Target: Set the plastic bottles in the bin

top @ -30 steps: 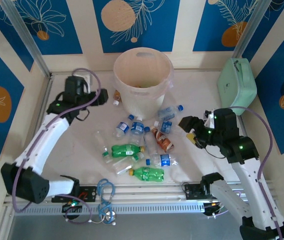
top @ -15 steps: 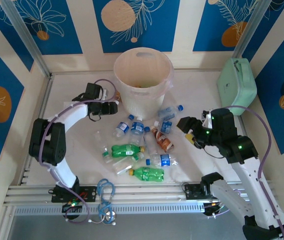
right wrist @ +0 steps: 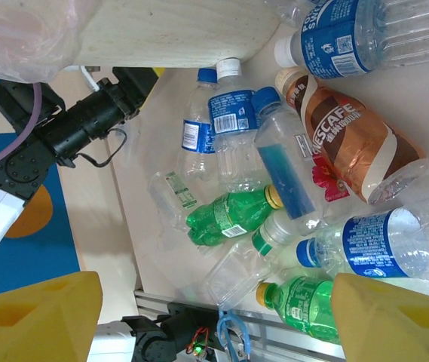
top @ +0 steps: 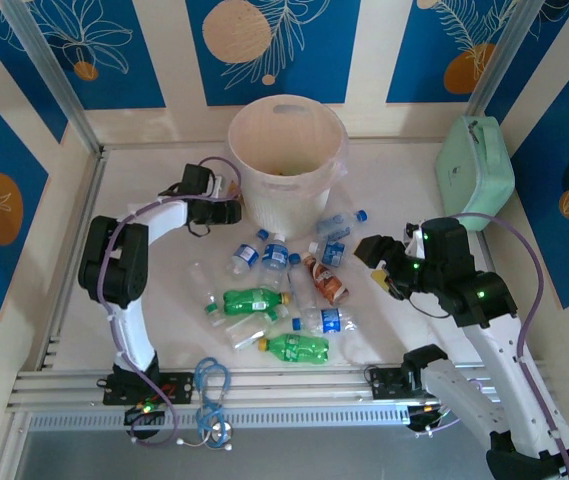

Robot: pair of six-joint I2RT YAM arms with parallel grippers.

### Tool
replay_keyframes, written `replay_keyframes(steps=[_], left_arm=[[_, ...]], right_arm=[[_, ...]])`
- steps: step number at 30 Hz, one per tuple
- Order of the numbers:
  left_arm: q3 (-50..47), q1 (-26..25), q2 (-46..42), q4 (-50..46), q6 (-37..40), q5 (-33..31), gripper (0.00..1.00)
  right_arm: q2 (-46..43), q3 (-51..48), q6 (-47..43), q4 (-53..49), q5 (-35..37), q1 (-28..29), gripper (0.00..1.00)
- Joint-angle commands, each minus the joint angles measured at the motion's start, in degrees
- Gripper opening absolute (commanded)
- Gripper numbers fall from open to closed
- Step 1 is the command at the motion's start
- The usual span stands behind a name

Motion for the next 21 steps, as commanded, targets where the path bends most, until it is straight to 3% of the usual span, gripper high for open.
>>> replay_keyframes(steps=[1, 14, 21], left_arm=[[2.5, 0.6, 1.8, 2.8, 0.9, 1.1, 0.75], [6.3, 0.6, 7.8, 6.9, -1.5, 2.6, 0.7], [4.4, 0.6, 7.3, 8.1, -1.9, 3.2, 0.57]], right_arm=[[0.2, 2.2, 0.5, -1.5, 0.3, 0.4, 0.79], [0.7, 3.7, 0.5, -3.7, 1.0, 0.6, 0.79], [0.9, 3.6, 0.8, -3.3, 1.4, 0.5, 0.8]])
